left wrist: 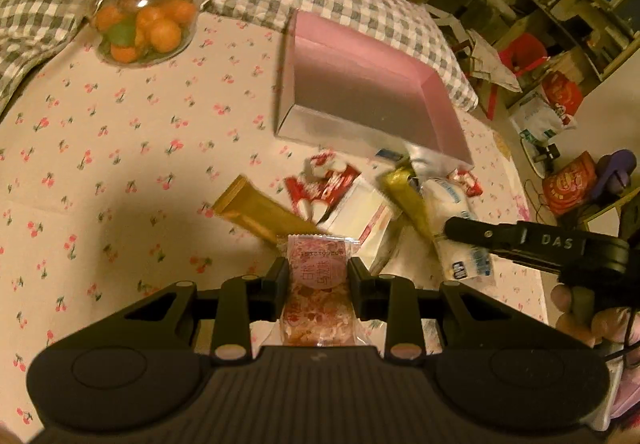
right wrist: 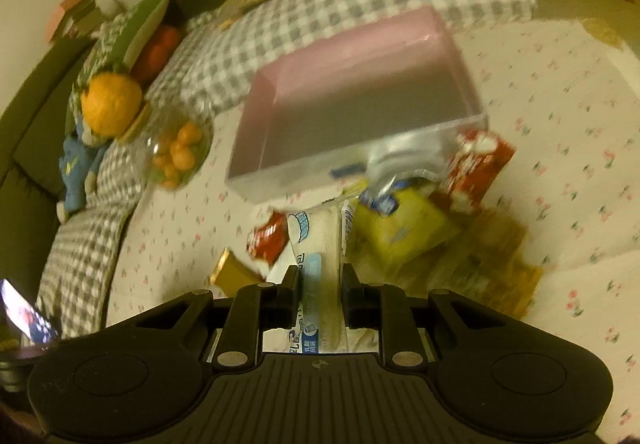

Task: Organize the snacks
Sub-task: 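Lift both held snacks and carry them over the pink box, then open the left tool to drop the nougat bar while the right tool releases the milk-stick pack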

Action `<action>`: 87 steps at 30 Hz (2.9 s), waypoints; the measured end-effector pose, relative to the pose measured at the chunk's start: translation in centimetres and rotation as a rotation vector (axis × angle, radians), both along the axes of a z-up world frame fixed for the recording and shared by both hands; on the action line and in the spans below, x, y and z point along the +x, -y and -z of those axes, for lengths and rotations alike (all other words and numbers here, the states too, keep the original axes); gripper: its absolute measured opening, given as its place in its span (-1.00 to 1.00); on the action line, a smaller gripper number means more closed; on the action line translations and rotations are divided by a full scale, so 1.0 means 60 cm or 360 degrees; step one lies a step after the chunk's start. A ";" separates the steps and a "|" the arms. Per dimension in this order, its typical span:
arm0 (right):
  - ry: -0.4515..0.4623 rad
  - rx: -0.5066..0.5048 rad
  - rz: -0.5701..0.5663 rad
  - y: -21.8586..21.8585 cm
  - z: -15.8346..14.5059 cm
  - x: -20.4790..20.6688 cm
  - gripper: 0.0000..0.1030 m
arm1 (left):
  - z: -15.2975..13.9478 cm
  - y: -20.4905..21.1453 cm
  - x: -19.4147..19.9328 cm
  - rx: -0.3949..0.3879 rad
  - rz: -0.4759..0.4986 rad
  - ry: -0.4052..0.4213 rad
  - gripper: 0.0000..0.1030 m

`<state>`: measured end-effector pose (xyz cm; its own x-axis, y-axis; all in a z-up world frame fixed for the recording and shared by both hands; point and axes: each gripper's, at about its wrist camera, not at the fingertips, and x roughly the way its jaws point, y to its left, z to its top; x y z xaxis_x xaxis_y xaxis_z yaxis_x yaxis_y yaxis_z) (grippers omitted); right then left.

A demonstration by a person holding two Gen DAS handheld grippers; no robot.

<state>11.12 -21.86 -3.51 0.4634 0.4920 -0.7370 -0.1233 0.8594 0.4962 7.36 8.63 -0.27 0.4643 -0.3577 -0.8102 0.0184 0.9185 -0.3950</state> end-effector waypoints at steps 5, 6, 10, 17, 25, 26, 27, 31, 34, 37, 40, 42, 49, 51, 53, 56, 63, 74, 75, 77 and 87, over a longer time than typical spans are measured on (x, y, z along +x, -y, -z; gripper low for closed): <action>0.0046 -0.0032 0.0077 0.023 -0.029 0.034 -0.61 | -0.014 0.015 0.043 -0.0035 0.0008 0.0048 -0.44; 0.0060 -0.0042 0.0092 0.027 -0.034 0.041 -0.61 | -0.015 0.017 0.051 -0.0048 0.0007 0.0057 -0.44; 0.0096 -0.0052 0.0140 0.037 -0.048 0.077 -0.61 | -0.017 0.029 0.094 -0.0067 -0.0007 0.0105 -0.44; 0.0117 -0.0046 0.0219 0.045 -0.031 0.148 -0.61 | -0.002 0.046 0.164 -0.0081 -0.0033 0.0183 -0.44; 0.0103 -0.0011 0.0291 0.059 0.008 0.216 -0.61 | 0.018 0.061 0.225 -0.0026 -0.0039 0.0281 -0.44; 0.0098 -0.0009 0.0297 0.060 0.014 0.224 -0.61 | 0.020 0.064 0.232 -0.0012 -0.0031 0.0291 -0.44; 0.0092 -0.0005 0.0302 0.060 0.020 0.231 -0.61 | 0.022 0.068 0.237 0.0004 -0.0024 0.0300 -0.44; 0.0091 -0.0012 0.0297 0.057 0.037 0.250 -0.61 | 0.034 0.080 0.258 0.0056 -0.0015 0.0303 -0.44; 0.0103 -0.0058 0.0286 0.051 0.048 0.259 -0.61 | 0.048 0.084 0.273 0.0091 -0.0039 0.0283 -0.44; 0.0110 -0.0098 0.0271 0.044 0.056 0.268 -0.61 | 0.060 0.084 0.283 0.0088 -0.0073 0.0270 -0.44; 0.0130 -0.0138 0.0256 0.038 0.060 0.275 -0.61 | 0.066 0.087 0.287 0.0100 -0.0089 0.0281 -0.44; 0.0136 -0.0146 0.0253 0.036 0.061 0.278 -0.61 | 0.068 0.090 0.288 0.0103 -0.0095 0.0291 -0.44; 0.0146 -0.0171 0.0260 0.039 0.066 0.282 -0.59 | 0.072 0.095 0.295 0.0140 -0.0093 0.0309 -0.44; 0.0145 -0.0171 0.0258 0.040 0.067 0.281 -0.58 | 0.074 0.095 0.296 0.0143 -0.0088 0.0306 -0.45; 0.0149 -0.0176 0.0259 0.041 0.066 0.278 -0.53 | 0.074 0.095 0.297 0.0149 -0.0084 0.0299 -0.46; 0.0157 -0.0162 0.0253 0.043 0.061 0.274 -0.52 | 0.073 0.094 0.295 0.0166 -0.0081 0.0294 -0.39; 0.0169 -0.0134 0.0283 0.050 0.039 0.258 0.14 | 0.056 0.095 0.279 0.0193 -0.0054 0.0309 -0.12; 0.0234 -0.0142 0.0268 0.061 -0.022 0.207 0.50 | -0.007 0.108 0.227 0.0253 0.0036 0.0370 0.45; 0.0239 -0.0148 0.0267 0.062 -0.027 0.201 0.51 | -0.011 0.109 0.220 0.0258 0.0043 0.0372 0.47; 0.0247 -0.0155 0.0260 0.064 -0.035 0.189 0.53 | -0.017 0.111 0.209 0.0265 0.0054 0.0373 0.57; 0.0284 -0.0225 0.0202 0.066 -0.061 0.126 0.62 | -0.025 0.108 0.157 0.0297 0.0096 0.0358 0.76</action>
